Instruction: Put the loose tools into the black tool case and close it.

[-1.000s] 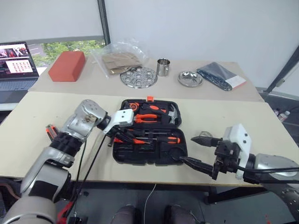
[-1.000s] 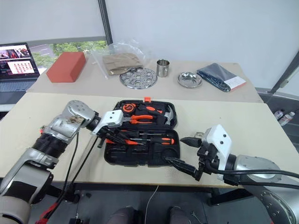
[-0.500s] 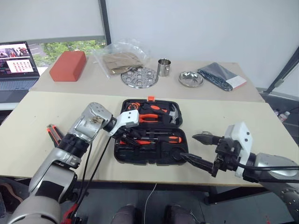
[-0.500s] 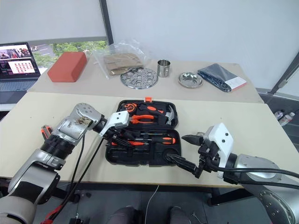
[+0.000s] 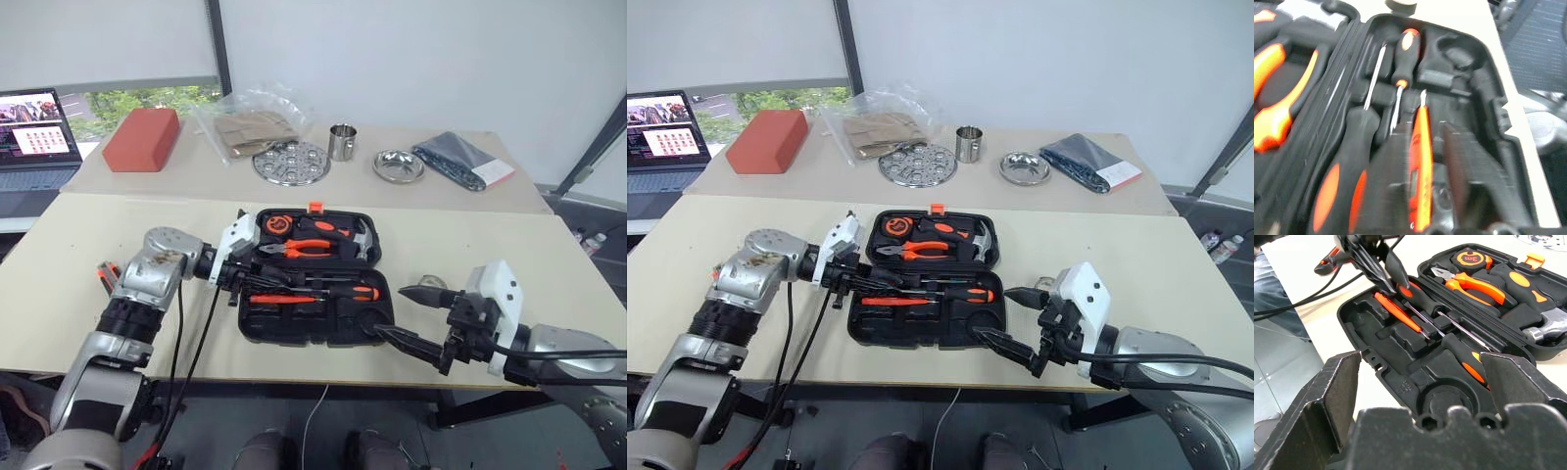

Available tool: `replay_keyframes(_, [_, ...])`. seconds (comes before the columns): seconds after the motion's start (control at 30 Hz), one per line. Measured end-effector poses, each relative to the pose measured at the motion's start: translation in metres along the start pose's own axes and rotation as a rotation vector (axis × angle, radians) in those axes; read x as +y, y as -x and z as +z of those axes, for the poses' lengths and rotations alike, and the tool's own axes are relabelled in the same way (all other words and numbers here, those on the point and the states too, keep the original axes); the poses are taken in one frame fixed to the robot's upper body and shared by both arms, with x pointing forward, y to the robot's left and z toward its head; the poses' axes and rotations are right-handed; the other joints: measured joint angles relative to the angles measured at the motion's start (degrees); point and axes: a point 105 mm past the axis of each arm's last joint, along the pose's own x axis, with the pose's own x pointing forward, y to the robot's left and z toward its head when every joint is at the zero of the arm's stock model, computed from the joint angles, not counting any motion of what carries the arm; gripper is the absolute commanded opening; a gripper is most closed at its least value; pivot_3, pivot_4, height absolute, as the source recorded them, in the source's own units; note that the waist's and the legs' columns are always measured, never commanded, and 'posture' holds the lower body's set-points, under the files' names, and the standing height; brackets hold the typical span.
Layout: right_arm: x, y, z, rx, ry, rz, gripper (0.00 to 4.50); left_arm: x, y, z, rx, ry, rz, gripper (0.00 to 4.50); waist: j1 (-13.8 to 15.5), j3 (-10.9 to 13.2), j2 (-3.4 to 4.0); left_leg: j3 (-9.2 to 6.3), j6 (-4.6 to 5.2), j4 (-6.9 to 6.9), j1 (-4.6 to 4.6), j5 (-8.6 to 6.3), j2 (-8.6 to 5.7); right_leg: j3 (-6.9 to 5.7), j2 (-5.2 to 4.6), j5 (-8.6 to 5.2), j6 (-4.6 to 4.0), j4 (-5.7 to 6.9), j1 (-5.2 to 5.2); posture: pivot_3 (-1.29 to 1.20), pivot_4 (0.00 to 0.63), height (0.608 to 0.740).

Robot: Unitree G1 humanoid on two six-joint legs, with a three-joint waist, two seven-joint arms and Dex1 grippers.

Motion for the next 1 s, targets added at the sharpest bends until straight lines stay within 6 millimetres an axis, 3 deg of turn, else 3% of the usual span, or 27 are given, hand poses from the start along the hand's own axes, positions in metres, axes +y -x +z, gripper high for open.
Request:
replay_keyframes(0.6, [-0.003, -0.002, -0.002, 0.008, -0.008, 0.01, 4.5, -0.005, -0.007, -0.018, 0.04, -0.134, 0.073, 0.02, -0.4, -0.2, 0.34, 0.01, -0.03, -0.06, 0.41, -0.03, 0.01, -0.01, -0.43, 0.02, -0.03, 0.02, 0.26, 0.0, 0.15, 0.734])
replay_keyframes(0.8, [-0.003, -0.009, 0.001, 0.004, 0.014, 0.044, 4.5, 0.001, -0.004, -0.015, 0.011, -0.093, 0.141, 0.02, -0.6, -0.2, 0.34, 0.01, -0.11, -0.07, 0.44, -0.05, -0.01, -0.02, -0.6, 0.09, -0.1, 0.02, 0.24, 0.0, 0.15, 0.734])
replay_keyframes(0.83, [-0.004, -0.012, 0.004, -0.001, 0.025, 0.057, 4.5, 0.001, 0.0, -0.013, -0.016, -0.057, 0.171, 0.53, -0.8, -0.2, 0.33, 0.01, -0.06, -0.07, 0.41, -0.02, -0.01, 0.0, -0.55, 0.1, -0.09, 0.03, 0.18, 0.0, 0.15, 0.734])
replay_keyframes(1.0, [-0.008, -0.028, 0.018, -0.022, 0.081, 0.142, 4.5, -0.01, 0.048, -0.003, -0.168, 0.088, 0.399, 2.11, -1.7, -0.2, 0.32, -0.01, -0.18, -0.18, 0.35, 0.04, 0.05, 0.04, -0.52, 0.1, -0.13, 0.11, 0.05, 0.0, 0.15, 0.734])
